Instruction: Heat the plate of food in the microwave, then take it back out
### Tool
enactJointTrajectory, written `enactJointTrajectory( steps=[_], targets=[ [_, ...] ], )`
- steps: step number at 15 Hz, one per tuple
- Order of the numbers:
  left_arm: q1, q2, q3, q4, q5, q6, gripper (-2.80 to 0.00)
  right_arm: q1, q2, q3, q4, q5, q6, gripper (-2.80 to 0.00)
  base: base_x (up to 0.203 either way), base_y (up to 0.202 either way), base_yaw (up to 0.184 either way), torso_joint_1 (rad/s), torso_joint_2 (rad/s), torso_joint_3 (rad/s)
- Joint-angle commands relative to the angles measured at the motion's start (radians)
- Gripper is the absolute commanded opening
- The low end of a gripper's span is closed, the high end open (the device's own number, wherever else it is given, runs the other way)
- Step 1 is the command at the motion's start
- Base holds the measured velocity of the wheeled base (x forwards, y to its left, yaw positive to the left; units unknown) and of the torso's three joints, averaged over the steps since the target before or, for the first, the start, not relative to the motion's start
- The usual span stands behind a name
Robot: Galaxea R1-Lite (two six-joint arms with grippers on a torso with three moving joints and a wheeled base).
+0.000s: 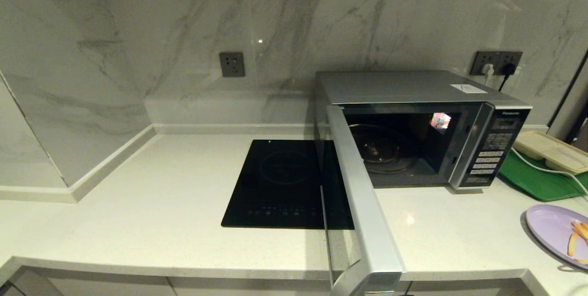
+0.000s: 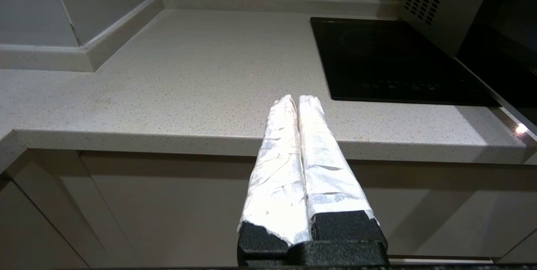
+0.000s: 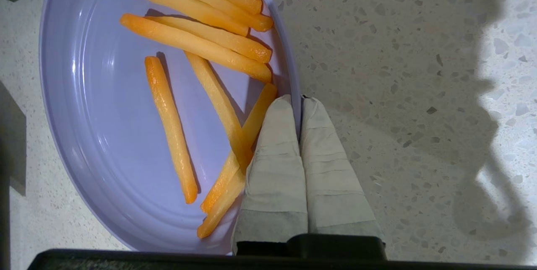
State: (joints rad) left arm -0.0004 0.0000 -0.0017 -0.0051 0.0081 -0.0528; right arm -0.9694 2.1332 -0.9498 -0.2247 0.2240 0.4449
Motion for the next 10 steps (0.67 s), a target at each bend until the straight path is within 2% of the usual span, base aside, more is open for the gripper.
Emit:
enactJointTrajectory(
  steps=[1,3,4,5,10],
  targets=[
    [0.000,0.000,0.000,0.000,0.000,-0.001,-2.80,0.000,0.003,-0.003,-0.002,0.001,0.000,-2.80,0.000,0.000,0.000,0.000,0.00,0.000],
    [0.000,0.000,0.000,0.001,0.000,-0.001,-2.80,0.000,0.008,-0.003,-0.001,0.001,-0.002,-2.80,0.000,0.000,0.000,0.000,0.00,0.000],
    [0.000,0.000,0.000,0.001,0.000,-0.001,-2.80,0.000,0.013,-0.003,-0.001,0.001,-0.002,-0.30,0.000,0.000,0.000,0.000,0.00,0.000],
    [0.000,0.000,0.000,0.000,0.000,-0.001,-2.80,0.000,0.014,-0.003,-0.002,0.001,0.000,0.00,0.000,0.000,0.000,0.000,0.00,0.000],
    [0.000,0.000,0.000,-0.001,0.000,-0.001,-2.80,0.000,-0.001,-0.001,-0.002,0.003,0.002,0.00,0.000,0.000,0.000,0.000,0.00,0.000]
  ],
)
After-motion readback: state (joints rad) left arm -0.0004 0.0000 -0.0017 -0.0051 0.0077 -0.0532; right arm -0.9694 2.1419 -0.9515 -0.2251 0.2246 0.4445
